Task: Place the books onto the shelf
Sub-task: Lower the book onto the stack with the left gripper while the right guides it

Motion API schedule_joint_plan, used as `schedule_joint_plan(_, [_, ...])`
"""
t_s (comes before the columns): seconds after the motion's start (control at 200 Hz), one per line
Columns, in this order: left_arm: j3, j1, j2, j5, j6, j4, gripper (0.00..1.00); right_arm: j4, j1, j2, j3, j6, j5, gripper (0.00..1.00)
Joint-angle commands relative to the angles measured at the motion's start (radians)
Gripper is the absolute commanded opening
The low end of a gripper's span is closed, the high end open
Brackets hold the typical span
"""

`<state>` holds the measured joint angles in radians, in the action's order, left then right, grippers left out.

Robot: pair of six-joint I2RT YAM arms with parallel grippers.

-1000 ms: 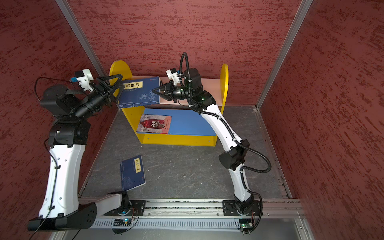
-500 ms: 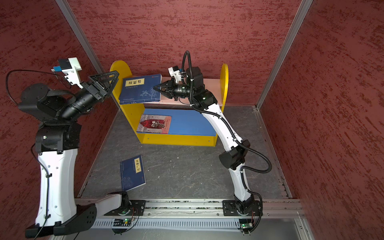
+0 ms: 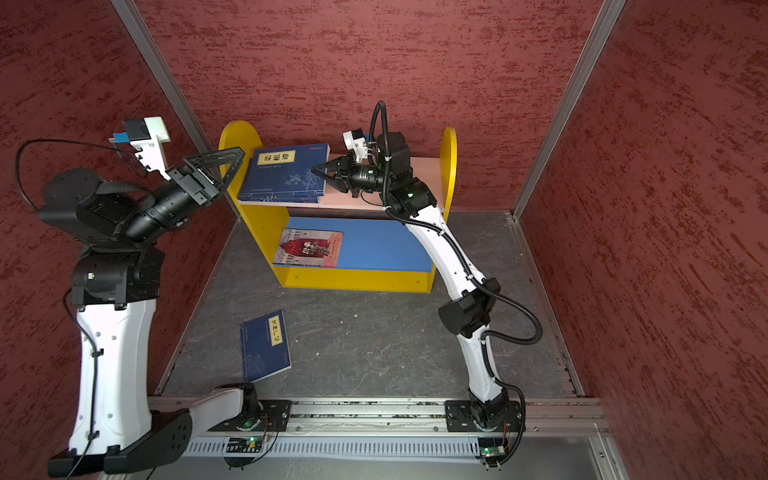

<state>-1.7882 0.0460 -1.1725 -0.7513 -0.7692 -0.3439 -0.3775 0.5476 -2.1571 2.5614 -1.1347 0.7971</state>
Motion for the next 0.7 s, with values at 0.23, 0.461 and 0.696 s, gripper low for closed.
schedule_joint_plan(0.23, [0.026, -0.024, 0.002, 0.013, 0.004, -0.029, 0.7, 0.077, -0.007, -0.026, 0.049, -0.05, -0.044, 0.07])
schedule_joint_plan(0.461, [0.03, -0.034, -0.005, 0.017, -0.02, -0.024, 0.7, 0.082, -0.007, -0.036, 0.049, -0.061, -0.048, 0.19])
schedule_joint_plan(0.696, [0.004, -0.04, -0.022, 0.024, -0.063, -0.016, 0.7, 0.06, -0.007, -0.034, 0.049, -0.054, -0.051, 0.37])
